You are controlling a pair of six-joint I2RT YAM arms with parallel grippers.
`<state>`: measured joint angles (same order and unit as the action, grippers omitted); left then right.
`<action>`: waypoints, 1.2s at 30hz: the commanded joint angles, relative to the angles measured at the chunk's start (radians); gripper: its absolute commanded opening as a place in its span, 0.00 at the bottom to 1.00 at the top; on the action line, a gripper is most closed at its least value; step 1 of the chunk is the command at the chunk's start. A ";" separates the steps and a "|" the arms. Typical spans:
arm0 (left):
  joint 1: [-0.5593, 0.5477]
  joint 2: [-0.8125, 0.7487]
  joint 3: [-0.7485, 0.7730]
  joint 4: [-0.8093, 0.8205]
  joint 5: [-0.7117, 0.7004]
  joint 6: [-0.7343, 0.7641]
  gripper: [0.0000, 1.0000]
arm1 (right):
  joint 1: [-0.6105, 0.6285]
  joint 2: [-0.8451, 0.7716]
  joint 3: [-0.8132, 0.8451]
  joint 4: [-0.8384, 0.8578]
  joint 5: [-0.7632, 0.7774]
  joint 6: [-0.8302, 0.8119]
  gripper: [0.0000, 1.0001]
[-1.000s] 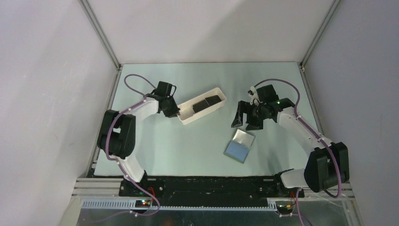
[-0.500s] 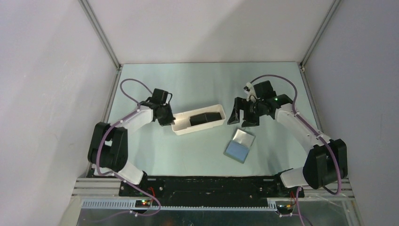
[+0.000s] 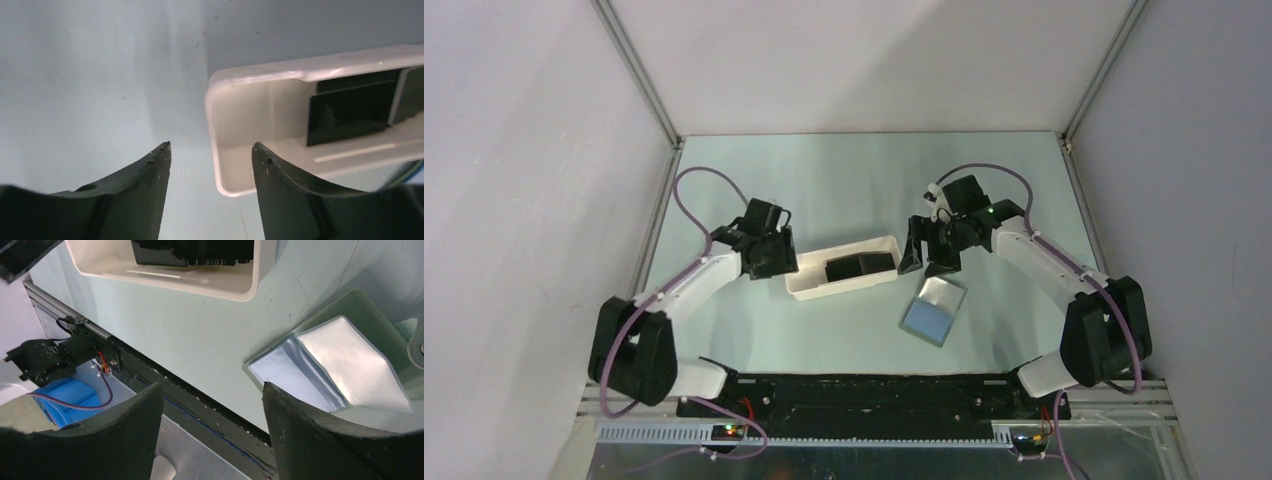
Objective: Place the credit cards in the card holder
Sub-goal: Adjust the credit card in the storage box.
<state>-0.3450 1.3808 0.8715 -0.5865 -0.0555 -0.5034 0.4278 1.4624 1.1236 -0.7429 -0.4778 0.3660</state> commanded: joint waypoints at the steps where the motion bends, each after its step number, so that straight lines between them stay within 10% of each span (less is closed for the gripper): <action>1: -0.115 -0.101 0.111 -0.073 -0.164 -0.012 0.66 | 0.003 0.043 0.062 0.028 -0.002 0.008 0.74; 13: -0.230 0.091 0.197 0.212 0.190 -0.203 0.64 | -0.068 0.193 0.106 0.126 -0.033 0.025 0.67; 19: -0.230 0.241 0.253 0.313 0.269 -0.251 0.45 | -0.076 0.306 0.187 0.144 -0.045 0.029 0.60; 36: -0.243 0.425 0.313 0.319 0.260 -0.224 0.30 | -0.027 0.427 0.259 0.164 -0.083 0.035 0.27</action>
<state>-0.5770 1.7874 1.1431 -0.2928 0.1951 -0.7338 0.3782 1.8893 1.3418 -0.6132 -0.5358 0.3927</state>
